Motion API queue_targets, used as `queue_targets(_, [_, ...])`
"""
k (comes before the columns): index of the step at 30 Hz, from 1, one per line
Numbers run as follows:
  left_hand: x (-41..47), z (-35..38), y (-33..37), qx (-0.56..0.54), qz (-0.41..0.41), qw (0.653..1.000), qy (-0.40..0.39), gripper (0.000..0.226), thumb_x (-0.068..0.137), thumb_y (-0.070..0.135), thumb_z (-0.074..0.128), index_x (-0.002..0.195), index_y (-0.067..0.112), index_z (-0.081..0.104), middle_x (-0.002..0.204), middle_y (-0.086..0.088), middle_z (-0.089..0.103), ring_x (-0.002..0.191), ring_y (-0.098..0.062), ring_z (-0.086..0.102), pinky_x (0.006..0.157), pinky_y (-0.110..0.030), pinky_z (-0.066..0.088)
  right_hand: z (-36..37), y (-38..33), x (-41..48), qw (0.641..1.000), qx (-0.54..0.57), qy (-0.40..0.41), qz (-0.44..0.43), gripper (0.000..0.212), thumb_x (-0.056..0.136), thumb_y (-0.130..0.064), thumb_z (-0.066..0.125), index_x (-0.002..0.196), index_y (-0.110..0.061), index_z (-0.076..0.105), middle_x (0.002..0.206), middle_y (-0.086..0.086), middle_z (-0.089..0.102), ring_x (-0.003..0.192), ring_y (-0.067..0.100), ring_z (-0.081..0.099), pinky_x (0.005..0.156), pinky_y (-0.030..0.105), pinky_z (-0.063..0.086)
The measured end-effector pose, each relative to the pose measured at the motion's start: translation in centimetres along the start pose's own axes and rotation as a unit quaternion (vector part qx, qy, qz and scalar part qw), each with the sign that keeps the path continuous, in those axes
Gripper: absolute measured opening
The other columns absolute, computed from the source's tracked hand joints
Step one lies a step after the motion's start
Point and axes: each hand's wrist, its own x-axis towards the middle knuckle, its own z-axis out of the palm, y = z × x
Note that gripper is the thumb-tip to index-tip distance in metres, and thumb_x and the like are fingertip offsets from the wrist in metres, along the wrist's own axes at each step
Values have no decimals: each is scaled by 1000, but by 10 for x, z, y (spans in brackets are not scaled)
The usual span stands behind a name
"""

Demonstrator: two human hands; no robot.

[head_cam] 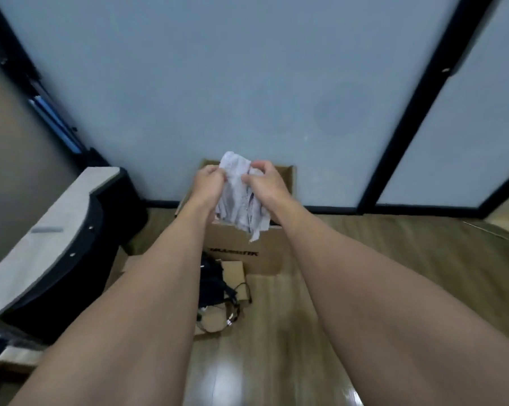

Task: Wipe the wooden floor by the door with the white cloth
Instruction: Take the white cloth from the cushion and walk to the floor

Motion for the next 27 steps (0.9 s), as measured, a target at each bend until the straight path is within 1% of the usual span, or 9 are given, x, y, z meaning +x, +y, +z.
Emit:
queue_targets(2, [-4, 56, 14, 2, 6, 999, -38, 17, 84, 8, 50, 71, 18, 55, 66, 0, 56, 62, -15, 53, 54, -24, 41, -56, 11, 4, 997, -12, 73, 13, 44, 86, -9, 57, 127, -18, 44, 113, -1, 55, 93, 16, 57, 78, 28, 48])
queue_targets(5, [-4, 127, 23, 47, 25, 989, -135, 8, 80, 22, 68, 87, 19, 65, 84, 1, 69, 78, -15, 66, 71, -28, 53, -126, 31, 5, 984, -34, 165, 55, 37, 85, -11, 58, 121, -15, 52, 104, -1, 57, 95, 19, 56, 80, 27, 46])
queue_targets(9, [5, 207, 19, 215, 79, 956, -181, 10, 75, 20, 72, 79, 16, 65, 83, -3, 66, 77, -20, 61, 70, -31, 49, -194, 64, 7, 960, -66, 255, 94, 5, 80, -12, 58, 77, -16, 59, 74, 0, 58, 78, 23, 55, 61, 27, 42])
queue_targets(12, [7, 266, 17, 282, 113, 932, -198, 9, 77, 19, 69, 82, 12, 65, 90, -9, 67, 87, -25, 62, 75, -32, 49, -241, 84, 12, 950, -130, 264, 106, 4, 83, -17, 58, 84, -19, 61, 88, 4, 65, 90, 24, 59, 68, 26, 41])
queue_targets(16, [-1, 341, 11, 305, 141, 904, -266, 11, 79, 19, 66, 76, 14, 57, 81, -7, 58, 78, -23, 53, 64, -26, 37, -316, 108, 20, 931, -166, 287, 151, 7, 83, -19, 63, 81, -13, 65, 88, 11, 66, 97, 27, 62, 72, 27, 44])
queue_targets(19, [1, 398, 11, 256, 98, 899, -342, 21, 74, 27, 72, 81, 19, 54, 78, 1, 55, 75, -20, 55, 60, -28, 44, -369, 123, 38, 922, -100, 331, 173, 12, 80, -19, 67, 73, -11, 62, 85, 14, 68, 86, 27, 64, 73, 34, 50])
queue_targets(21, [5, 439, 11, 235, 70, 892, -380, 28, 69, 34, 76, 81, 19, 55, 79, 0, 57, 79, -22, 60, 69, -35, 53, -401, 130, 50, 921, 5, 344, 182, 16, 80, -15, 65, 68, -10, 57, 74, 11, 62, 70, 25, 59, 64, 34, 47])
queue_targets(25, [16, 522, 6, 219, 51, 895, -385, 29, 75, 32, 75, 90, 10, 63, 86, -10, 67, 86, -26, 67, 76, -42, 59, -465, 152, 81, 885, 249, 331, 211, 15, 82, 6, 40, 71, -2, 47, 62, 12, 47, 50, 20, 41, 52, 30, 32])
queue_targets(27, [25, 556, 3, 198, 33, 905, -375, 31, 75, 32, 74, 92, 9, 63, 91, -12, 70, 88, -26, 69, 77, -45, 59, -491, 167, 100, 877, 288, 322, 210, 19, 76, 12, 31, 75, 5, 48, 70, 19, 53, 51, 21, 40, 50, 30, 36])
